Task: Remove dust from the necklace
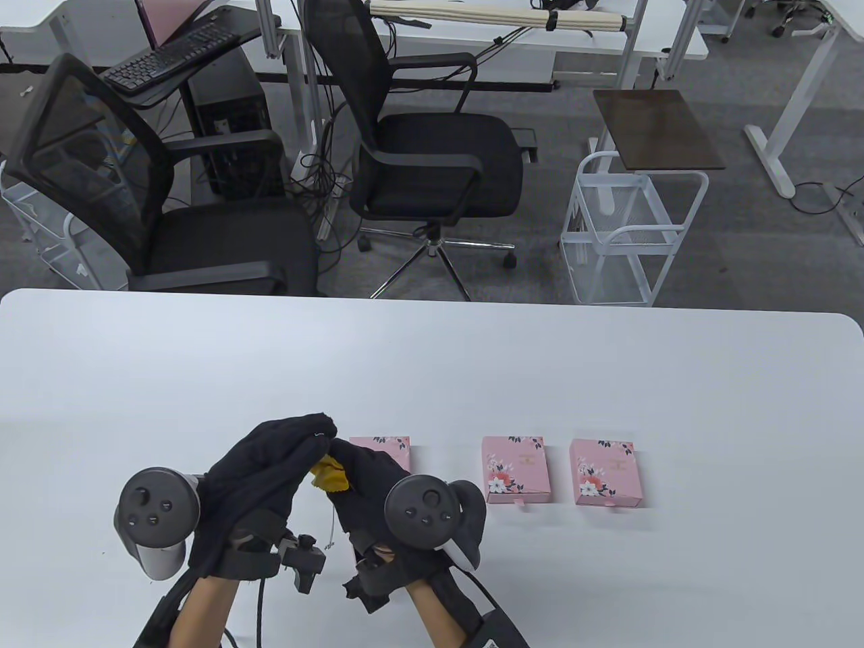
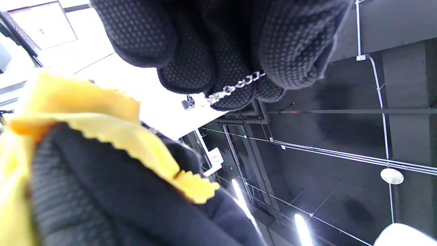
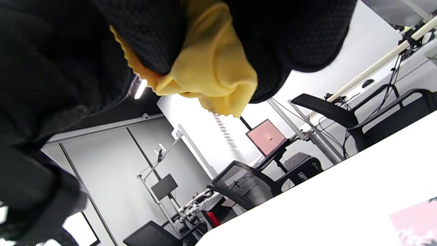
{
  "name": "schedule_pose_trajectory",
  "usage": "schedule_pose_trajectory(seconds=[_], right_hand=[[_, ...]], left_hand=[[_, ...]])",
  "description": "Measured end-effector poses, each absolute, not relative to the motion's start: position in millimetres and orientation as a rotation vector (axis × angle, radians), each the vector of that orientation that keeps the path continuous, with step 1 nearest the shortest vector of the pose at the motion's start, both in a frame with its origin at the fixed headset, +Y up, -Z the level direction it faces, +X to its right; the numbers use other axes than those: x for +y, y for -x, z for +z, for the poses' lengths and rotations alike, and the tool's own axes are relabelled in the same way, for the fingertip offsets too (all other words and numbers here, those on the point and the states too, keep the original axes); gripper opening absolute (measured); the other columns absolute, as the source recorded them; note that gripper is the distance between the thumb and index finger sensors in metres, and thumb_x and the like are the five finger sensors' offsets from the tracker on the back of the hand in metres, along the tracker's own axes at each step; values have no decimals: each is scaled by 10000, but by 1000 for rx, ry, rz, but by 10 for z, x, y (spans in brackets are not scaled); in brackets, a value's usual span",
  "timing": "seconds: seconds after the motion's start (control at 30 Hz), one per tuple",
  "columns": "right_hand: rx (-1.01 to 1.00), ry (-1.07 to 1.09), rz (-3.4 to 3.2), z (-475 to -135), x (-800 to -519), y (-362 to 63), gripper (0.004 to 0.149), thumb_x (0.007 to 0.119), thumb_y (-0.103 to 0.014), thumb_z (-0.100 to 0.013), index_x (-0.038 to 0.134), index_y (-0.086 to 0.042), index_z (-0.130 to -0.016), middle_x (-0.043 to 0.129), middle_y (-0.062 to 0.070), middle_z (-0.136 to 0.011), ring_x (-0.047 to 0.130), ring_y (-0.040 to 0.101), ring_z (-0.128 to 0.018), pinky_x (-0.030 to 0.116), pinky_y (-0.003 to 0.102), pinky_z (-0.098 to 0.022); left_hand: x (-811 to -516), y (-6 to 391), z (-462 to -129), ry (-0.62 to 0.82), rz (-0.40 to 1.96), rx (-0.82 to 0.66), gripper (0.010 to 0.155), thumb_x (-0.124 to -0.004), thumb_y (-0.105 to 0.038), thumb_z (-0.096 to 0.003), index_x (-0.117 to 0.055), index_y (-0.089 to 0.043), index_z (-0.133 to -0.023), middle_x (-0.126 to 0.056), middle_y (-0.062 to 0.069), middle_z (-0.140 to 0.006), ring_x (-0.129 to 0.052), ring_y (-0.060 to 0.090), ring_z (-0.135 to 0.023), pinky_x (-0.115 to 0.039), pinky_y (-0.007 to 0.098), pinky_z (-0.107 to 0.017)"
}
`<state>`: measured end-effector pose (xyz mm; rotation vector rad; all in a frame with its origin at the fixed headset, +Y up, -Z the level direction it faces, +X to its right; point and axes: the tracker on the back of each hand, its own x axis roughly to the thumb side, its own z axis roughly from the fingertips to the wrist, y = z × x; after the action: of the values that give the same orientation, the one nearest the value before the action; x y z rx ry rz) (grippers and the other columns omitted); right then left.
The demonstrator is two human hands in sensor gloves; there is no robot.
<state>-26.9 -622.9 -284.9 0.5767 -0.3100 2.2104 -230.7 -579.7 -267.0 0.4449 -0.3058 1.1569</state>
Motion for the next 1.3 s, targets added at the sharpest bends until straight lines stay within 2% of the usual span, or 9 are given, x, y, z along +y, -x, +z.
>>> schedule_pose_trajectory(seconds=[0.1,0.23,0.37,0.53,0.7,0.83,1.0,1.17,1.3], right_hand=[[-321,-566,2204,-2856,-6253,276,401,782,-330,-634,785,-74,-943,935,179,-772,959,359,-566,806,491,-494],[-290,-605,2232,-2865,-6264,302,404,792,-269,-626,745,-87,-983,883,195,-875,922,410,-666,779,517,-541],[-279,-566,2201,-2880,-6320,304,394,777,-336,-635,792,-79,-934,938,175,-766,960,356,-562,808,487,-491],[-246,-602,2230,-2894,-6336,323,394,794,-265,-624,747,-105,-981,873,190,-891,913,417,-684,770,526,-548],[-156,-551,2125,-2935,-6414,309,387,785,-322,-633,767,-103,-952,908,177,-813,931,383,-620,778,517,-529],[-161,-578,2180,-2946,-6413,306,385,798,-256,-623,742,-131,-983,855,186,-913,892,429,-708,755,535,-560],[-166,-521,2159,-2961,-6465,297,381,802,-335,-622,793,-113,-931,927,170,-792,946,367,-593,792,502,-511],[-148,-554,2190,-2968,-6471,309,384,792,-244,-619,755,-110,-977,871,195,-896,908,422,-690,769,525,-546],[-147,-527,2187,-2978,-6517,310,387,798,-318,-620,779,-104,-942,921,173,-806,943,371,-609,791,501,-519]], left_hand=[[-5791,2315,-2672,-448,1160,-308,352,-891,-444,-513,-951,-307,-832,-1034,-7,-823,-943,224,-755,-838,423,-543],[-5780,2327,-2668,-454,1166,-306,353,-891,-445,-513,-950,-310,-833,-1035,-11,-820,-945,221,-752,-839,420,-543],[-5774,2345,-2671,-460,1179,-310,350,-891,-443,-514,-950,-310,-832,-1034,-9,-819,-944,220,-751,-838,419,-543],[-5766,2363,-2672,-464,1189,-313,352,-890,-443,-513,-949,-310,-834,-1035,-10,-817,-943,219,-750,-838,418,-541],[-5755,2378,-2669,-469,1202,-318,352,-889,-444,-513,-948,-312,-834,-1035,-10,-817,-943,218,-748,-838,417,-541],[-5741,2390,-2657,-477,1208,-322,352,-889,-443,-514,-946,-313,-836,-1034,-11,-817,-943,217,-748,-838,415,-541],[-5733,2404,-2650,-483,1213,-326,352,-889,-442,-514,-946,-311,-836,-1033,-12,-818,-942,218,-748,-837,416,-541],[-5730,2413,-2649,-483,1214,-323,351,-888,-444,-516,-946,-314,-837,-1033,-11,-819,-942,216,-749,-837,414,-541],[-5725,2425,-2648,-501,1213,-325,351,-888,-444,-514,-947,-315,-835,-1033,-11,-817,-943,213,-745,-839,411,-539]])
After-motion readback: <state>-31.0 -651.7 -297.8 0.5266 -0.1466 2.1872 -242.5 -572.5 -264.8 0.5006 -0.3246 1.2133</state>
